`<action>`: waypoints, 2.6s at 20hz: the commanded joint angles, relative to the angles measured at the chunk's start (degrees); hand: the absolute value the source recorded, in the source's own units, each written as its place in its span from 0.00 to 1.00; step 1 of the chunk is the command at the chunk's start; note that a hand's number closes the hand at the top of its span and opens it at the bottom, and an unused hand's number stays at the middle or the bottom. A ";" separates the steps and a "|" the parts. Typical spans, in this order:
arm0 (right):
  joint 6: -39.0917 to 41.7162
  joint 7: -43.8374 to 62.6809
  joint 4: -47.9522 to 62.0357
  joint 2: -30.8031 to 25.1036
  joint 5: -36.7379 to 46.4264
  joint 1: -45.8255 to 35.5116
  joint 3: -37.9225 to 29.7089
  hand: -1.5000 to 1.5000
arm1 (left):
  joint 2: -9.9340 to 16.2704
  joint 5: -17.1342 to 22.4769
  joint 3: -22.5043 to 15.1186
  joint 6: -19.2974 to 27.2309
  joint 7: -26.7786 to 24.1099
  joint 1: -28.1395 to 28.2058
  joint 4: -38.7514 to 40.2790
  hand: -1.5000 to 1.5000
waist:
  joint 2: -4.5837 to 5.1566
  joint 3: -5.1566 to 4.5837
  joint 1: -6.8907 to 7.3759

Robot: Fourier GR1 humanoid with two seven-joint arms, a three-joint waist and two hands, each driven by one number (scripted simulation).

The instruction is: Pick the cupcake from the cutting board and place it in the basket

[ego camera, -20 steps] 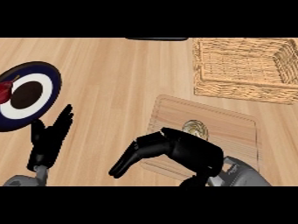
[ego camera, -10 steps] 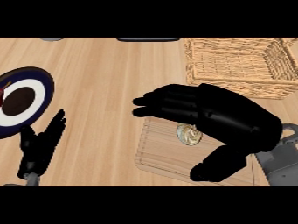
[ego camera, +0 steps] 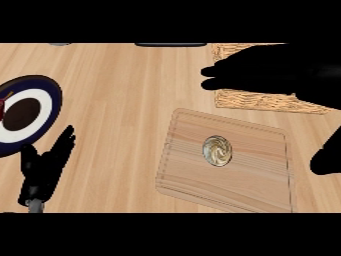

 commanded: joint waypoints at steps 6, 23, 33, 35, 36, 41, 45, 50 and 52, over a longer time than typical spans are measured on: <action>15.72 -4.23 7.31 -6.77 -0.04 -7.27 -1.60 0.00 | -1.99 -1.29 -2.27 0.26 2.95 3.44 3.25 0.50 | 0.79 -0.42 0.24; 6.34 -8.46 3.80 4.95 13.28 5.27 4.10 0.00 | -2.72 -2.71 -1.05 -0.43 2.40 5.66 3.15 0.50 | 0.77 -0.38 0.11; -0.74 -14.03 5.28 7.84 28.62 12.18 11.23 0.00 | -2.58 -2.25 1.38 -0.92 4.22 3.71 1.53 0.50 | 0.73 -0.35 0.00; -2.69 -15.21 5.25 8.12 30.06 14.83 12.12 0.00 | -1.37 -1.66 1.67 -3.01 3.51 5.67 1.61 0.50 | 0.71 -0.35 -0.05; -4.07 -14.40 4.48 9.00 31.45 16.36 13.12 0.00 | -1.44 -1.32 2.53 -2.94 4.07 4.23 2.84 0.50 | 0.69 -0.36 -0.35; -7.57 -18.08 9.86 11.85 36.47 16.17 15.89 0.00 | -5.43 -4.96 -0.03 -0.87 0.61 3.50 6.15 0.50 | 0.94 -0.39 -0.08; -8.75 -20.73 13.18 12.55 38.79 15.85 15.53 0.00 | -4.22 -4.10 1.14 -1.56 3.11 4.20 3.22 0.50 | 0.79 -0.37 0.12; -10.33 -25.95 16.61 11.46 39.98 15.08 12.62 0.00 | -4.16 -4.94 0.76 -1.26 4.66 5.70 0.27 0.50 | 0.69 -0.36 0.18; -11.18 -24.00 16.09 14.07 41.82 16.95 14.65 0.00 | -2.87 -3.68 2.54 -4.17 2.57 5.60 2.82 0.50 | 0.66 -0.40 -0.09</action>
